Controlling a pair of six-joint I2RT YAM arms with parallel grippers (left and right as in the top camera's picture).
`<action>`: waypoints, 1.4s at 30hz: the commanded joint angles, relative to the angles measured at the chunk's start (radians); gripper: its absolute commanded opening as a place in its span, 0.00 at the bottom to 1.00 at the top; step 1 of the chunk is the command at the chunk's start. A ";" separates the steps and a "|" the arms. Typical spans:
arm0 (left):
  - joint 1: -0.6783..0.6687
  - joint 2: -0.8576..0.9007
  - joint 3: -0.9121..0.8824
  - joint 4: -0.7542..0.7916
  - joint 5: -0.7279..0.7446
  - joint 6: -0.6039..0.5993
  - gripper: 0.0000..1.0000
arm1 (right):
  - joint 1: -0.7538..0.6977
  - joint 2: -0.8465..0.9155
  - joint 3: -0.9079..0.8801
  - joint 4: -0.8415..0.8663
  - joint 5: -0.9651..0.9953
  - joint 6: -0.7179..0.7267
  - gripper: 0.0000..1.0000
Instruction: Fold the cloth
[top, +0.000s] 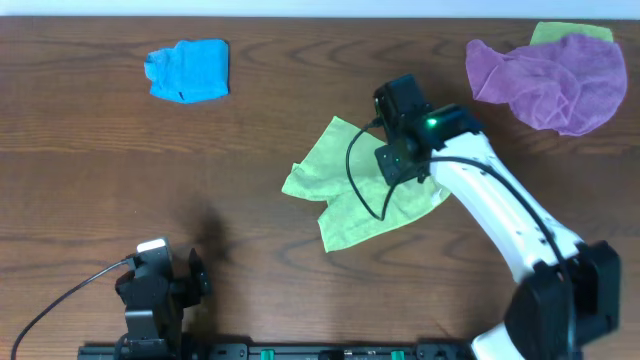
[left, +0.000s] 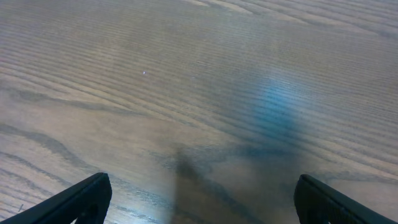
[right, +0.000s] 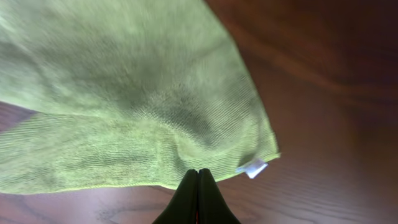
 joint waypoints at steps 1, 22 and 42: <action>0.002 -0.006 -0.035 -0.039 0.004 0.007 0.95 | -0.042 0.034 -0.034 -0.003 -0.001 0.057 0.01; 0.002 -0.006 -0.035 -0.039 0.004 0.007 0.95 | -0.223 0.037 -0.251 0.076 -0.156 0.111 0.02; 0.002 -0.006 -0.035 -0.039 0.004 0.007 0.95 | -0.287 0.098 -0.270 0.232 -0.142 0.097 0.01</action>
